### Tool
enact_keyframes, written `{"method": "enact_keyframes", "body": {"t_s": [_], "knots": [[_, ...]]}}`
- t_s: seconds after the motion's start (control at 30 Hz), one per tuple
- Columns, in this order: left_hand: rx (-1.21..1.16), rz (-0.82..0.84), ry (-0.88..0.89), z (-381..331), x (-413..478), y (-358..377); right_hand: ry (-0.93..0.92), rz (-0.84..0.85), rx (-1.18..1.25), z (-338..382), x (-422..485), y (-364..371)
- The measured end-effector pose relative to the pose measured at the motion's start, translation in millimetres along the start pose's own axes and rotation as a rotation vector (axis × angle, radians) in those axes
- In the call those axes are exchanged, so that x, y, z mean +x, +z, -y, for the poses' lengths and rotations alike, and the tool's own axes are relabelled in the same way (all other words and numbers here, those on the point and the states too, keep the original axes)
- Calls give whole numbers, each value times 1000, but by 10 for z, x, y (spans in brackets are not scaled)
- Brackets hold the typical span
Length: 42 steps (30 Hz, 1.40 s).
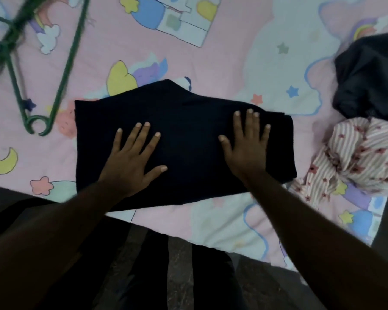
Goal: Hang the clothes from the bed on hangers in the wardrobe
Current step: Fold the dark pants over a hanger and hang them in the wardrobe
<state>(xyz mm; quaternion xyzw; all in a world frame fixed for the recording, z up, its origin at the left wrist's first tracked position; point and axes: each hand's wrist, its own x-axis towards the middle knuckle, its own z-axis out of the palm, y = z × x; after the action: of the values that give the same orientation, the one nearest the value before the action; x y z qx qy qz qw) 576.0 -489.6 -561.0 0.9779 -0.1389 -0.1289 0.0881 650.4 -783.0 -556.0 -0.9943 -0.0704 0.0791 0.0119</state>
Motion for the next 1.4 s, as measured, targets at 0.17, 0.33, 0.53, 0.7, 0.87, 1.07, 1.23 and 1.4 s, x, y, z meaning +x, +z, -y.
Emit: {"method": "enact_keyframes", "body": {"t_s": [0.17, 0.33, 0.53, 0.7, 0.87, 1.07, 1.23, 1.4], "knots": [[-68, -71, -59, -82, 448, -31, -418, 57, 262, 1107, 163, 129], [-34, -109, -353, 607, 459, -42, -555, 58, 98, 1274, 667, 214], [-12, -190, -451, 509, 282, -129, -260, -30, 114, 1273, 712, 149], [-110, -70, -313, -415, -170, 182, -430, 124, 154, 1311, -202, 202], [-80, -85, -238, -148, -481, 170, -297, 133, 127, 869, -454, 182], [-101, -92, -564, 717, -660, -79, -187, 159, 141, 1064, -407, 140], [-88, -260, -559, 1206, -376, -478, -427, 215, 100, 1825, -367, 172], [-15, -102, -662, 1493, -32, -632, -485, 259, 49, 2327, -314, 219]]}}
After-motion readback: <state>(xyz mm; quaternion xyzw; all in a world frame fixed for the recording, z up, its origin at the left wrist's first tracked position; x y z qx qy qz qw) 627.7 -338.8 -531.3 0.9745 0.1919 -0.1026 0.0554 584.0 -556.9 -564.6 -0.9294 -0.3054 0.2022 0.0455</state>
